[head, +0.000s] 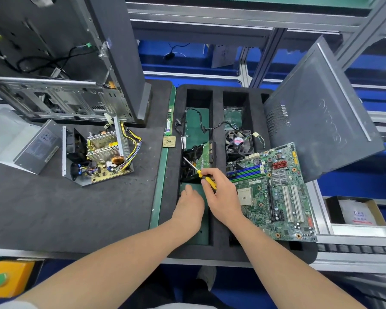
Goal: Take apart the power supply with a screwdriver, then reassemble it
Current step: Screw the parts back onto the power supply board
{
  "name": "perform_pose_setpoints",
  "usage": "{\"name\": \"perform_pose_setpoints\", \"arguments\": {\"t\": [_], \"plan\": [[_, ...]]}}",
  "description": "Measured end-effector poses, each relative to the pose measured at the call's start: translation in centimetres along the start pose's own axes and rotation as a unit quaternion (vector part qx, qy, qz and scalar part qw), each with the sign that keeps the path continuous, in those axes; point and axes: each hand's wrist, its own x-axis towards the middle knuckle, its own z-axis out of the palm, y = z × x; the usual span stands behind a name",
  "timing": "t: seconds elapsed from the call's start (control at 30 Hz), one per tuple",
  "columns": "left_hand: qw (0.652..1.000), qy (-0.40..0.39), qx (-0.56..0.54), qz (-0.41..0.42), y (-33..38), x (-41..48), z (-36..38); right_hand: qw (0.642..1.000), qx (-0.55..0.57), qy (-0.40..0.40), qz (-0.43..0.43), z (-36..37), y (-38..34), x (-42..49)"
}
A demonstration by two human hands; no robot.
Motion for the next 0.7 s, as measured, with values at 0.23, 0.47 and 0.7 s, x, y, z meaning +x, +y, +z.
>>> {"name": "perform_pose_setpoints", "arguments": {"t": [0.23,0.47,0.7], "plan": [[0.994,0.026,-0.109,0.010,-2.2,-1.4,-2.3,1.000,0.016,0.003,0.005,-0.2,-0.6,0.0],[0.813,0.156,-0.560,-0.036,-5.1,-2.5,-3.4,0.990,0.105,0.048,0.079,-0.2,-3.0,1.3],[0.444,0.170,-0.877,-0.070,-12.9,-3.3,-6.7,0.951,0.281,0.066,0.108,0.5,-9.2,5.7]]}}
